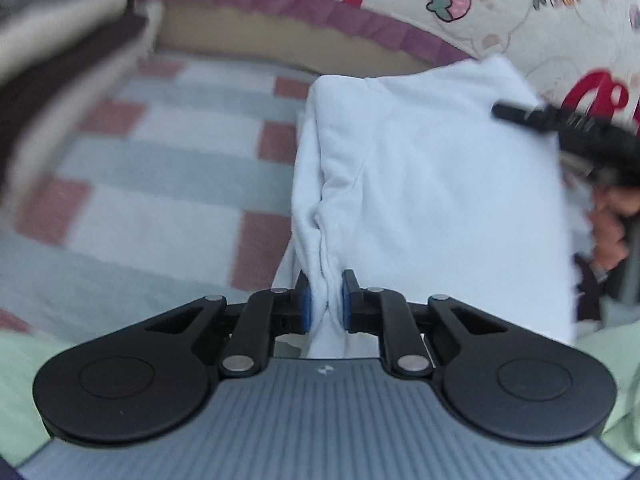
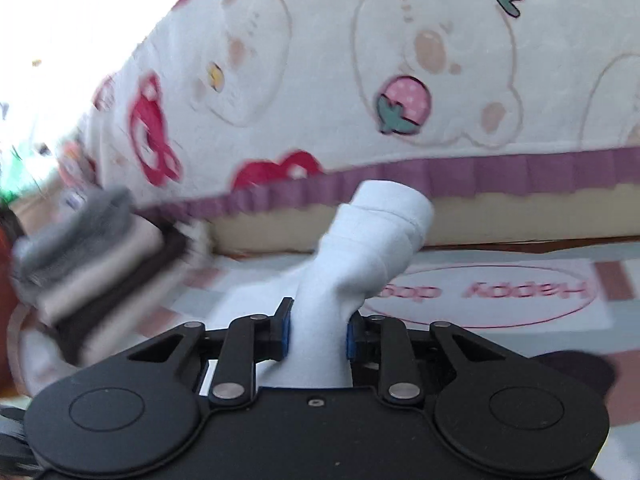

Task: Fold clothes
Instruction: 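Grasp the other end of the folded white shirt with the right gripper, then lift the folded white shirt with both grippers and carry it toward the clothes stack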

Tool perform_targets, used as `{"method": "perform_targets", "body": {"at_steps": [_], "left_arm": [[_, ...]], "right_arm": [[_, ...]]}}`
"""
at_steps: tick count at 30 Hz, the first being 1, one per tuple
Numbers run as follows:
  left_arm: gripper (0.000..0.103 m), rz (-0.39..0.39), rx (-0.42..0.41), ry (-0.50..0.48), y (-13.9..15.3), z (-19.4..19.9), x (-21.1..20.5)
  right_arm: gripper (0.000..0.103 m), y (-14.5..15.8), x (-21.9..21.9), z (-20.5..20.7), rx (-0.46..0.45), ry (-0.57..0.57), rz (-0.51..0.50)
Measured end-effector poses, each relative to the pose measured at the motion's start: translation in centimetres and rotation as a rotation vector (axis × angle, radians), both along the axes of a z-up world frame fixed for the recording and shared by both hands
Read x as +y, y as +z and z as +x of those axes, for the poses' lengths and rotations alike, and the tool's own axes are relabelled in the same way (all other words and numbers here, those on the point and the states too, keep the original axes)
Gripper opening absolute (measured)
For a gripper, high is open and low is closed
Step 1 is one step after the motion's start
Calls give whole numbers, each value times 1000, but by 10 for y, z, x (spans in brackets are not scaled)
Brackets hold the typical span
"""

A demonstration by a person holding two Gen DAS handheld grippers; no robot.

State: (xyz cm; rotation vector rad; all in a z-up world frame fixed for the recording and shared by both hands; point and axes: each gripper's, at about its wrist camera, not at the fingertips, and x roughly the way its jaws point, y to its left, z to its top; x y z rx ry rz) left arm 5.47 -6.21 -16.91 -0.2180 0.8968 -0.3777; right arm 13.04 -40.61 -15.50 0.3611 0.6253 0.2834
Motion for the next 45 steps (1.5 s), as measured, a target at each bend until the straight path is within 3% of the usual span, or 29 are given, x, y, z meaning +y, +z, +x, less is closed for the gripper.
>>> {"method": "perform_targets", "body": {"at_steps": [2, 4, 6, 8, 11, 13, 14, 15, 16, 17, 18, 21, 27, 31, 36, 41, 45], "left_arm": [[17, -22, 37, 6, -7, 5, 1], [27, -42, 70, 9, -12, 10, 2], [31, -58, 79, -5, -15, 15, 1], [35, -73, 89, -18, -17, 19, 0], [42, -95, 103, -39, -20, 25, -2], [42, -110, 112, -53, -22, 29, -3], [40, -118, 117, -59, -23, 31, -3], [25, -126, 122, -66, -24, 33, -3], [12, -121, 115, -75, -24, 33, -5], [12, -82, 77, -87, -21, 29, -11], [11, -42, 38, -98, -17, 25, -16], [11, 66, -77, -103, -3, 9, -27], [11, 87, -214, -40, 44, -15, -13], [11, 116, -283, 23, 86, -35, 17], [11, 188, -341, 137, 145, -63, 82], [11, 299, -423, 267, 213, -95, 166], [12, 378, -465, 346, 262, -79, 228]], "right_arm": [[29, 3, 2, 2, -1, 2, -74], [34, 5, 3, 5, 1, 3, -138], [39, -6, -10, 3, 38, -25, -55], [55, -16, -25, 2, 94, -40, 57], [63, -35, -39, 3, 207, -29, 181], [67, -46, -45, 2, 222, -38, 277], [67, -51, -48, 1, 230, -42, 325], [66, -56, -50, 0, 234, -44, 366], [51, -54, -45, -1, 210, -32, 355], [40, -52, -39, -1, 187, -20, 344], [37, -49, -33, -3, 160, -7, 328], [32, -14, -15, -13, 38, 45, 221], [31, 84, 33, -35, -174, 167, 11], [31, 144, 73, -46, -285, 265, -61], [30, 200, 139, -40, -334, 396, -42], [30, 260, 226, -24, -373, 606, 19], [30, 312, 303, 7, -411, 726, 113]]}}
